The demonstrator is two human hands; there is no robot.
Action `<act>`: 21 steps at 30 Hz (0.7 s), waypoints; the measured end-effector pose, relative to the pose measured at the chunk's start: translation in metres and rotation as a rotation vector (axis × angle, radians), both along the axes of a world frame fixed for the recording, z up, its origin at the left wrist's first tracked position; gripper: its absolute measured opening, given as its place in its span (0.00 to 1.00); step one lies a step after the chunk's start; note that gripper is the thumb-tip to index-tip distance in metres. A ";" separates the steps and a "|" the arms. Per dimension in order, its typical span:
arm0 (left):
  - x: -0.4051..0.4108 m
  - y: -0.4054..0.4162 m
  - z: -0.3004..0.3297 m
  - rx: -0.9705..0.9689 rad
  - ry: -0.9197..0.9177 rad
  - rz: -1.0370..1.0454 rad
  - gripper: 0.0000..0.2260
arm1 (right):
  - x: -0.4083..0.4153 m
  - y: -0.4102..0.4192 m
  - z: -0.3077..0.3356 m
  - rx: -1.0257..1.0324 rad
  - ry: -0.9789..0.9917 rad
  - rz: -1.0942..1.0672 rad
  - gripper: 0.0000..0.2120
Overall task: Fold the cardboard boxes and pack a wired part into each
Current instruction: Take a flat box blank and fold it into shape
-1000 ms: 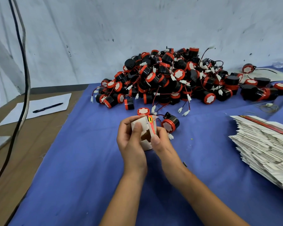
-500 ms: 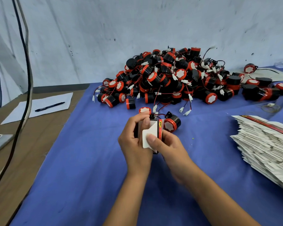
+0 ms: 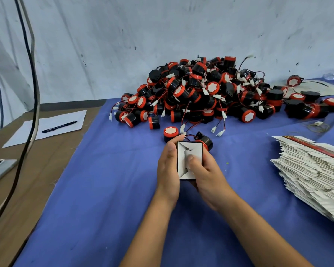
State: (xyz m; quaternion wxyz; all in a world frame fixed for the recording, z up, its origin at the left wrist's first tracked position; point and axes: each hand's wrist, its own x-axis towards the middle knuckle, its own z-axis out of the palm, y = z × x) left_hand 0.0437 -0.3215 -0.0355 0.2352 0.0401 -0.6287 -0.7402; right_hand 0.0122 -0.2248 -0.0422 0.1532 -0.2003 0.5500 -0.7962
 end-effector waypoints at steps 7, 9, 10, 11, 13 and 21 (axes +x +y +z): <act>0.000 -0.005 -0.001 0.042 -0.003 0.056 0.27 | -0.003 0.014 0.005 -0.069 -0.044 0.239 0.19; 0.000 -0.006 -0.003 0.050 -0.059 0.125 0.30 | -0.005 0.016 0.009 -0.101 -0.020 0.237 0.17; 0.000 -0.007 -0.004 0.009 -0.079 0.182 0.29 | -0.004 0.016 0.011 -0.067 0.049 0.176 0.15; -0.002 -0.009 -0.005 -0.054 -0.088 0.251 0.28 | -0.004 0.017 0.011 0.041 0.184 0.069 0.13; -0.003 -0.015 -0.005 -0.111 -0.057 0.324 0.25 | -0.006 0.017 0.005 0.505 0.632 -0.270 0.10; -0.007 -0.028 -0.019 -0.449 -0.155 0.426 0.07 | -0.008 0.015 -0.003 0.773 1.195 -0.330 0.11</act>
